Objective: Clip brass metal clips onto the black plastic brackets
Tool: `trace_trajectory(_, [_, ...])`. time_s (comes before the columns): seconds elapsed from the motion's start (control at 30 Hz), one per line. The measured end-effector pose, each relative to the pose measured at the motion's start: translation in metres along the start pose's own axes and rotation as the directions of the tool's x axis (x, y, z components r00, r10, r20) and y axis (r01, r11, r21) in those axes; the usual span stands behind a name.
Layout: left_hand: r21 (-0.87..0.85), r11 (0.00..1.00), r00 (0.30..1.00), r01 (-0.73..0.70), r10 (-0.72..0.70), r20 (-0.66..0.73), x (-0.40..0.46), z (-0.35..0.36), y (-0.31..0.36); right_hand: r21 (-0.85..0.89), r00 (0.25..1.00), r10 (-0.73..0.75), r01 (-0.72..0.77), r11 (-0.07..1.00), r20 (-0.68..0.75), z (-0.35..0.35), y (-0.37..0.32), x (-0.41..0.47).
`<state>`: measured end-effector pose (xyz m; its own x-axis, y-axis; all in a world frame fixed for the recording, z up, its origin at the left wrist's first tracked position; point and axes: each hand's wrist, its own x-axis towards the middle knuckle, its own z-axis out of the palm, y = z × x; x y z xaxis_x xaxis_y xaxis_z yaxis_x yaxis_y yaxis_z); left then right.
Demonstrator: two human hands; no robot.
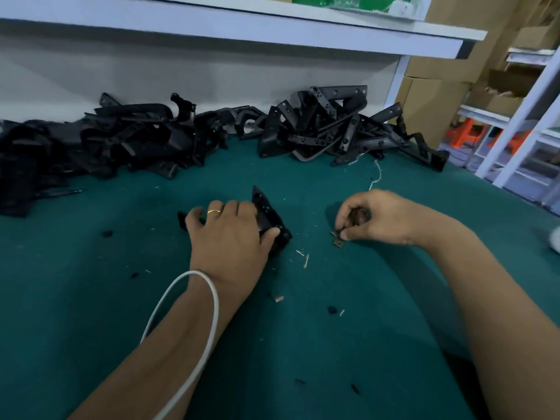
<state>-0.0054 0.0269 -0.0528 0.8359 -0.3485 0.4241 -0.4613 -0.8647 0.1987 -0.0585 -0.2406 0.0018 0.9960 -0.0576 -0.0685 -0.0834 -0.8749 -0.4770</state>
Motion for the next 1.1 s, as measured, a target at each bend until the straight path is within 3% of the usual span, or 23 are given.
trace_trajectory(0.17, [0.085,0.996,0.999,0.011,-0.015,0.05,0.0,0.002,-0.001,0.05,0.999,-0.037,0.038,0.998,-0.026,0.006,0.002,0.001])
trace_trajectory(0.5, [0.062,0.998,0.999,0.004,-0.006,0.038,-0.001,0.003,0.001,0.083,0.993,-0.099,0.093,0.992,0.064,0.001,0.0,-0.003])
trace_trajectory(0.8, [0.064,0.998,0.999,0.009,-0.012,0.041,0.001,0.003,0.0,0.128,0.994,-0.053,0.041,0.991,0.093,0.008,-0.002,0.001])
trace_trajectory(0.97, [0.061,0.998,0.999,0.01,-0.012,0.04,0.0,0.003,0.0,0.01,0.998,-0.043,0.043,0.999,0.05,0.017,-0.014,0.004])
trace_trajectory(1.1, [0.056,0.998,0.999,0.015,-0.017,0.037,0.0,0.003,0.0,0.013,0.997,-0.046,0.046,0.999,0.059,0.021,-0.018,0.004])
